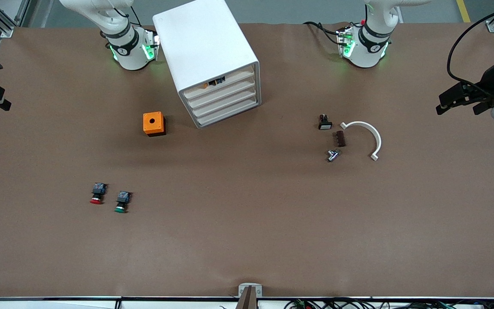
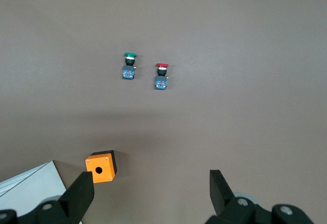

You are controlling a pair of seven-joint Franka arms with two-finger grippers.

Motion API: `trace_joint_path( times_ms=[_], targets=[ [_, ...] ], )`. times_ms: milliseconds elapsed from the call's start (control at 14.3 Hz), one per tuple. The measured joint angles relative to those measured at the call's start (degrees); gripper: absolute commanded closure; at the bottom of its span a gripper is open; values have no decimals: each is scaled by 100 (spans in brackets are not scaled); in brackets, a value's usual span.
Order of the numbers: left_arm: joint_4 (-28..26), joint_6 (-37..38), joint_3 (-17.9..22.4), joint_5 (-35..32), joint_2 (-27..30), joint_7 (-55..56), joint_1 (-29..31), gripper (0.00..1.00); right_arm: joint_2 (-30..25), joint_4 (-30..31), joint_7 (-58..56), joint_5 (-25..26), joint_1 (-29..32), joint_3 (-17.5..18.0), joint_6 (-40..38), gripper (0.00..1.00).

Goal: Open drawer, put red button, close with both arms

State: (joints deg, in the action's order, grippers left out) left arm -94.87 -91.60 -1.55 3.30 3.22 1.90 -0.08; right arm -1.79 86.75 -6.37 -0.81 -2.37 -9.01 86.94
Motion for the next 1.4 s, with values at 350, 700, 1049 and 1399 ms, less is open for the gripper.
trace_joint_path(
  times_ms=[350, 700, 1049, 1399],
  targets=[
    [0, 0, 0, 0, -1, -8, 0, 0, 0, 0, 0, 0, 0, -1, 0, 0],
    [-6, 125, 14, 0, -147, 2, 56, 0, 0, -16, -3, 0, 0, 1, 0, 0],
    [-22, 148, -71, 0, -940, 29, -51, 0, 152, -17, -3, -9, -5, 13, 77, 0],
    [15, 83, -210, 0, -1661, 782, -518, 0, 716, -11, -4, -11, -21, 29, 615, 0]
  ],
)
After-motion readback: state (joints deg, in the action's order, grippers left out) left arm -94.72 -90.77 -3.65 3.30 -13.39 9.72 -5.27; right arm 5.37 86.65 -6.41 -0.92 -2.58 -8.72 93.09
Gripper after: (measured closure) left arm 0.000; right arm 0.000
